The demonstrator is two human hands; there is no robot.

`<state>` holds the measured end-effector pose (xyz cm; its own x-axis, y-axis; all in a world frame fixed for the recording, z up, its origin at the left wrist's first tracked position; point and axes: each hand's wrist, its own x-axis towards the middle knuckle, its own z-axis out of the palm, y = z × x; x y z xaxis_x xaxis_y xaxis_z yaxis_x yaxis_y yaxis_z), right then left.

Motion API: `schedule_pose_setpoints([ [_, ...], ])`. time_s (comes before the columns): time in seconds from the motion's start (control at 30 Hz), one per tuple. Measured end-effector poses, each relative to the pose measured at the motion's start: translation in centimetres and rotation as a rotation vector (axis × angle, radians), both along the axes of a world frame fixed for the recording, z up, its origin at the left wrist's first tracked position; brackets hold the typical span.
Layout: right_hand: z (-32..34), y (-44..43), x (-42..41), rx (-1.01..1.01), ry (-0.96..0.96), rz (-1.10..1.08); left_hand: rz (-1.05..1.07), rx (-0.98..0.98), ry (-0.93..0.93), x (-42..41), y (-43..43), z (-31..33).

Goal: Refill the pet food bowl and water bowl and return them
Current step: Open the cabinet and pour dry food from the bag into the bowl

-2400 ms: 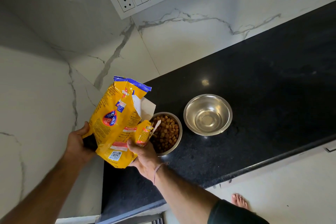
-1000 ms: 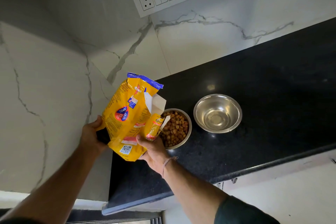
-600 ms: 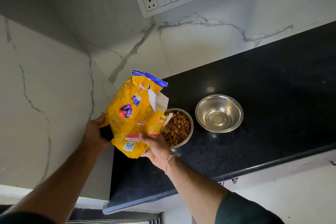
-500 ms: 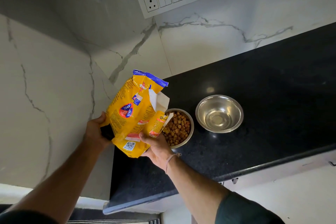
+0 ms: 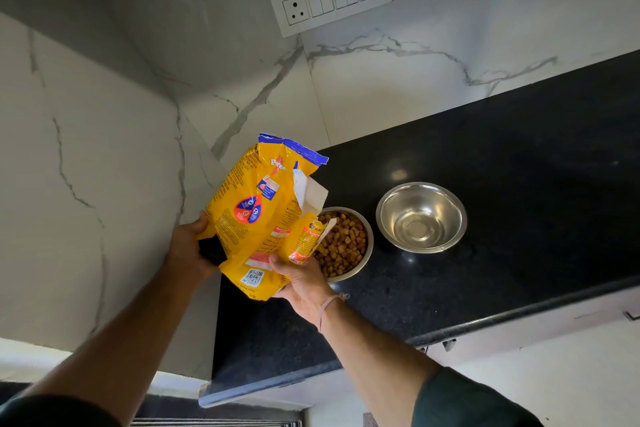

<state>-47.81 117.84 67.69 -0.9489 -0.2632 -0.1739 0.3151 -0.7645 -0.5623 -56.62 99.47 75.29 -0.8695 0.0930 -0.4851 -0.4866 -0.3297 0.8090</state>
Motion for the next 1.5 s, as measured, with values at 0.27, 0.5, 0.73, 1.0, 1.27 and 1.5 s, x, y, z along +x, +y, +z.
schedule_pose_setpoints([
  [0.27, -0.2, -0.1, 0.1, -0.025, 0.031, 0.017, -0.029, -0.029, 0.027, 0.0, -0.4, -0.1],
  [0.5, -0.6, -0.2, 0.0, 0.002, -0.023, -0.002, -0.021, -0.038, 0.022, -0.3, -0.2, -0.1],
  [0.73, -1.2, 0.3, 0.1, -0.066, -0.006, 0.045, -0.005, -0.038, 0.011, -0.4, -0.2, 0.1],
  [1.0, -1.2, 0.8, 0.2, -0.089, -0.057, 0.044, -0.007, -0.061, 0.005, -0.2, 0.5, 0.6],
  [1.27, -0.6, 1.1, 0.3, -0.135, -0.017, 0.094, 0.016, -0.087, 0.015, 0.0, 0.9, 1.2],
  [1.5, -0.1, 1.8, 0.0, -0.133, -0.016, 0.076, 0.033, -0.107, 0.043, 0.0, 1.5, 1.9],
])
